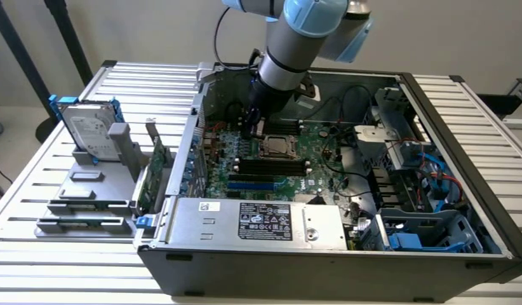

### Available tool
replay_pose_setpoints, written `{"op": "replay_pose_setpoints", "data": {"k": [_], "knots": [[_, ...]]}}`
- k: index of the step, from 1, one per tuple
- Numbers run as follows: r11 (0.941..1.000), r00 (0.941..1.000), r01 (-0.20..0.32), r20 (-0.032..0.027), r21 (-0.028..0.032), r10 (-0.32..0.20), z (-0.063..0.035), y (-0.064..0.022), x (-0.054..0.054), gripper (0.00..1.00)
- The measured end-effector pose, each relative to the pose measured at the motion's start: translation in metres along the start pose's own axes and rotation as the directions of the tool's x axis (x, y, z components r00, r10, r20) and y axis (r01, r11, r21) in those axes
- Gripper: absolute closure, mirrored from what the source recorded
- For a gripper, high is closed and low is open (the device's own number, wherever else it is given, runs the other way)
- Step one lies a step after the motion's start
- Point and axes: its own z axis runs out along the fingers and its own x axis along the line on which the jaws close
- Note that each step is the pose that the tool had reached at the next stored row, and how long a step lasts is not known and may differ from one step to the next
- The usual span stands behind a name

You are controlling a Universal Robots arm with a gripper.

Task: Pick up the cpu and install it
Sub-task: 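Close the cpu cover, then install the first cpu locking lever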

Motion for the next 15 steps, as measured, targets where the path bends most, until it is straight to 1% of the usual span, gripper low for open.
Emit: {"op": "replay_pose_setpoints", "data": {"k": [15], "knots": [[1.0000,1.0000,0.000,0.0000,0.0001,0.000,-0.0001,-0.0001,-0.0001,0.89]]}}
